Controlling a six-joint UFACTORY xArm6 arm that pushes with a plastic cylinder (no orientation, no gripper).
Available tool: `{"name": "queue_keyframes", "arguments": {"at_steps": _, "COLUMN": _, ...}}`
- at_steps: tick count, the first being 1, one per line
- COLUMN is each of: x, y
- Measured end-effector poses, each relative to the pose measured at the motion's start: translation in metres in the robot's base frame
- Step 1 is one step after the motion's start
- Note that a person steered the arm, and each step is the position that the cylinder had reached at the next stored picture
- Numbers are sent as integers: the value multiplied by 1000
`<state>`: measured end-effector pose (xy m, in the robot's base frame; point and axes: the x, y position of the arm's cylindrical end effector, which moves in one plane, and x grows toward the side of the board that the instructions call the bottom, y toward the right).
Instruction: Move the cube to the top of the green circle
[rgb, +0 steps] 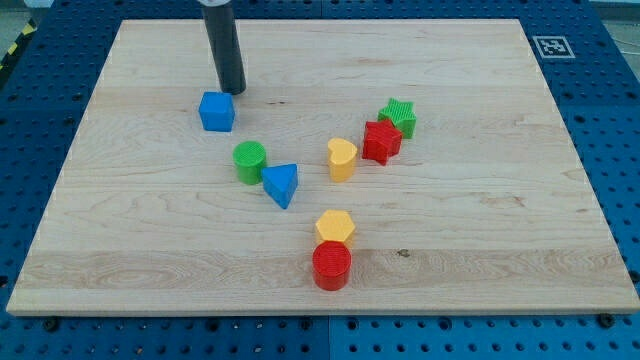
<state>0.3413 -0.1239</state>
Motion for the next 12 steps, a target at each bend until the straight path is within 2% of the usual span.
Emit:
{"name": "queue_keyframes", "arguments": {"at_steps": 3, "x": -43, "y": -147}}
{"name": "queue_keyframes", "arguments": {"at_steps": 4, "x": -35, "y": -143}}
{"name": "queue_keyframes", "arguments": {"at_steps": 5, "x": -18, "y": -114}}
{"name": "queue_keyframes", "arguments": {"at_steps": 9, "x": -10, "y": -11}}
{"name": "queue_keyframes", "arguments": {"at_steps": 12, "x": -3, "y": -26}}
